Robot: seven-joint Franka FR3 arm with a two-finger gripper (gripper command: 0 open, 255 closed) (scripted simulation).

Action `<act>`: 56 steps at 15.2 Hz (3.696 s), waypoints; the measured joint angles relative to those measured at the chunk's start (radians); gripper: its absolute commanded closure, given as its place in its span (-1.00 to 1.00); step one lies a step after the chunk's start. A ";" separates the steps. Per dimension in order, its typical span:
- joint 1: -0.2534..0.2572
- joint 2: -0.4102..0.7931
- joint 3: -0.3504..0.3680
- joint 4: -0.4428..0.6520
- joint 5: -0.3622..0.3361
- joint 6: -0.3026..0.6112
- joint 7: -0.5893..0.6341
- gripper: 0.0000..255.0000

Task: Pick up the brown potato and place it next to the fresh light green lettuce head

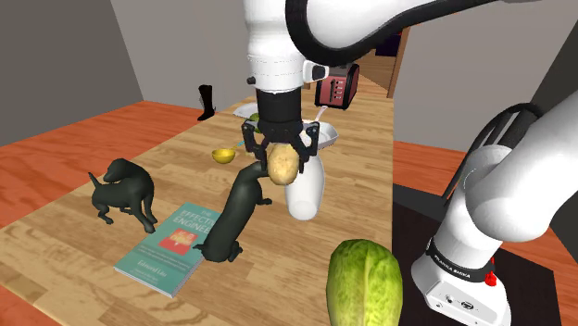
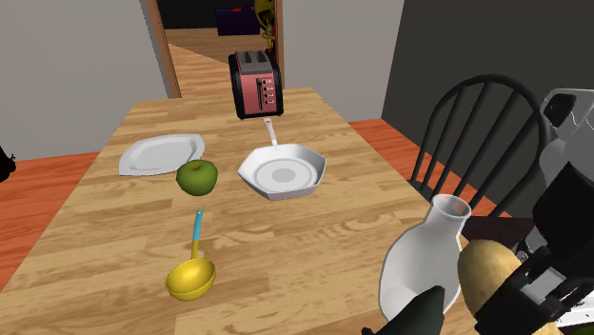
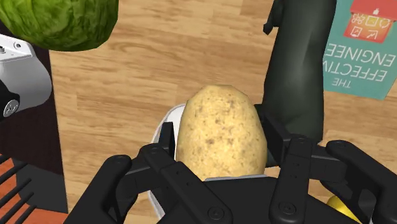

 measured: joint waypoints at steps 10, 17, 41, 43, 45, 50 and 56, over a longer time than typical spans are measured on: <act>0.112 -0.107 0.143 -0.047 0.113 -0.035 0.201 1.00; 0.171 -0.117 0.265 -0.002 0.175 -0.062 0.363 1.00; 0.180 0.003 0.563 -0.042 0.222 0.144 0.619 1.00; 0.176 0.013 0.577 -0.061 0.221 0.173 0.622 1.00; 0.168 0.029 0.595 -0.076 0.216 0.203 0.628 1.00; 0.143 0.073 0.641 -0.114 0.199 0.280 0.645 1.00; 0.103 0.139 0.709 -0.160 0.162 0.379 0.680 1.00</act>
